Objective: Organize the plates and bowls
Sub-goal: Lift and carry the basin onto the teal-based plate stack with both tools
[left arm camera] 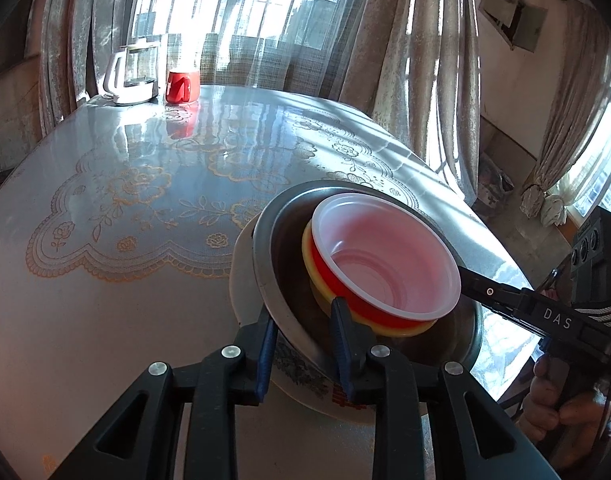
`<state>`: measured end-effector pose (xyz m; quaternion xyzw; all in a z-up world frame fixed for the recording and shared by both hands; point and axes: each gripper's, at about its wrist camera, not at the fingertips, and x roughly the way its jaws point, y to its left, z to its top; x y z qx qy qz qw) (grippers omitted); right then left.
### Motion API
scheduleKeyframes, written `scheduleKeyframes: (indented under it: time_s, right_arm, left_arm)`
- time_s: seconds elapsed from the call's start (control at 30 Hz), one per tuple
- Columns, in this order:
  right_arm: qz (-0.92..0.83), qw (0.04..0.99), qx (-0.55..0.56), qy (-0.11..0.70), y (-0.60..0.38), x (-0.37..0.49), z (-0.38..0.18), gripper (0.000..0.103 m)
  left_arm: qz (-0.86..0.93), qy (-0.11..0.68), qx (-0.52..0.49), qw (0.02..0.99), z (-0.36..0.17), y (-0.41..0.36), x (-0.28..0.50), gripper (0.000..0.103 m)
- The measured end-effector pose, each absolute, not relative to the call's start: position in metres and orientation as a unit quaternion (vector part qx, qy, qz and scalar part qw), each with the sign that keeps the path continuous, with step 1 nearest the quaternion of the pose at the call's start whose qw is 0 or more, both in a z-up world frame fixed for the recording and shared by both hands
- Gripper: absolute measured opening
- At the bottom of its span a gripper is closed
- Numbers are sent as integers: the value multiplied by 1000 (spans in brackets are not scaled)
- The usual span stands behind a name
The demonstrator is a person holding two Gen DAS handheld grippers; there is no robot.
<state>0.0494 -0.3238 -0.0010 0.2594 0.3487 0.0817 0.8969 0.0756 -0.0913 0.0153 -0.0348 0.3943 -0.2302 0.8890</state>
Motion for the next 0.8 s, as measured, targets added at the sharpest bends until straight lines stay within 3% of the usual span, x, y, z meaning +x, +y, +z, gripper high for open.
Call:
scheduleKeyframes:
  time_s: [0.63, 0.8]
  right_arm:
    - [83, 892, 268, 355, -321, 45, -4, 25]
    - [77, 900, 247, 351, -316, 44, 0, 19]
  left_arm:
    - [-221, 370, -24, 902, 23, -81, 62, 28]
    - [-221, 370, -25, 902, 22, -82, 63, 28]
